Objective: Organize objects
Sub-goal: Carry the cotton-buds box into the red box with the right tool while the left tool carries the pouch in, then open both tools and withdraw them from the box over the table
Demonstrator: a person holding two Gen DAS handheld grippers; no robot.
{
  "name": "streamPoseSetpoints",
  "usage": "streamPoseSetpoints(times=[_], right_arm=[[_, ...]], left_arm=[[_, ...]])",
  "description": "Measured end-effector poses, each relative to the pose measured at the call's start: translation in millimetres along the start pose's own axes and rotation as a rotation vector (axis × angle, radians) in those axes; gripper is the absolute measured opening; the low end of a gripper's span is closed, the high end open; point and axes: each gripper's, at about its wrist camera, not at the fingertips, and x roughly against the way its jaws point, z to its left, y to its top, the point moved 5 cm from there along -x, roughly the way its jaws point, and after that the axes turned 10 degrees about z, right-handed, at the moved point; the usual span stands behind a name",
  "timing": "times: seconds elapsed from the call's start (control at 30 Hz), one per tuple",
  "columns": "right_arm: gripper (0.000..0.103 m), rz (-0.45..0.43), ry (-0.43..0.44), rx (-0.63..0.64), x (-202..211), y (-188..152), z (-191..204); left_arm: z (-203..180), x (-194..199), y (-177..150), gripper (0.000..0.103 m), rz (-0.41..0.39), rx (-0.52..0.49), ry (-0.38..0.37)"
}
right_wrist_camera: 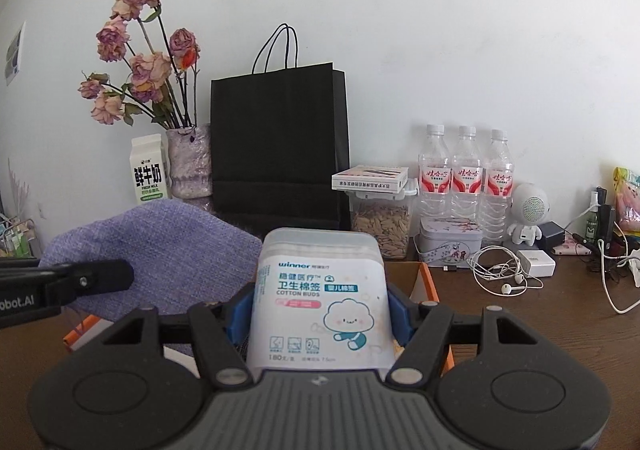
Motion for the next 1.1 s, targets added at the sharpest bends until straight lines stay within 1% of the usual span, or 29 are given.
streamPoseSetpoints(times=[0.1, 0.23, 0.47, 0.57, 0.6, 0.63, 0.67, 0.7, 0.73, 0.8, 0.83, 0.97, 1.1], right_arm=[[0.065, -0.004, -0.018, 0.004, -16.9, 3.2, 1.9], [0.065, 0.011, -0.012, 0.008, -34.8, 4.3, 0.0], [0.065, 0.047, -0.02, 0.007, -53.8, 0.2, -8.3], [0.065, 0.064, -0.022, 0.007, -58.7, -3.8, -10.0], [0.065, 0.068, -0.027, 0.011, -59.4, -5.0, -9.7], [0.068, 0.068, -0.034, 0.014, -59.6, -5.8, -9.5], [0.082, 0.07, -0.045, 0.016, -59.6, -6.3, -9.7], [0.1, 0.071, -0.054, 0.017, -59.6, -6.6, -10.2], [0.103, 0.071, -0.06, 0.016, -59.5, -6.9, -10.8], [0.103, 0.075, -0.071, 0.013, -59.1, -7.6, -12.4], [0.103, 0.081, -0.079, 0.012, -59.7, -7.8, -12.9], [0.103, 0.092, -0.084, 0.007, -61.4, -9.8, -14.7], [0.103, 0.089, -0.078, 0.018, -59.0, -10.2, -11.6]], left_arm=[[4.8, -15.7, 1.0, 0.009, 0.015, 0.023, 0.0], [9.3, -34.1, 2.8, 0.009, 0.035, 0.032, 0.004], [18.0, -54.0, -0.3, 0.009, 0.071, 0.034, 0.017], [20.8, -59.0, -3.5, 0.011, 0.085, 0.033, 0.029], [21.6, -59.6, -4.3, 0.016, 0.085, 0.033, 0.039], [22.5, -60.2, -5.0, 0.023, 0.085, 0.032, 0.05], [23.9, -60.1, -5.2, 0.045, 0.081, 0.032, 0.064], [26.0, -59.2, -5.0, 0.075, 0.072, 0.037, 0.084], [27.8, -57.5, -4.3, 0.102, 0.055, 0.041, 0.107], [32.2, -52.3, -1.8, 0.103, 0.008, 0.051, 0.168], [33.6, -52.0, -1.1, 0.103, 0.007, 0.053, 0.183], [38.3, -54.1, -1.0, 0.103, 0.025, 0.064, 0.189], [37.2, -53.0, -1.6, 0.103, 0.026, 0.058, 0.188]])
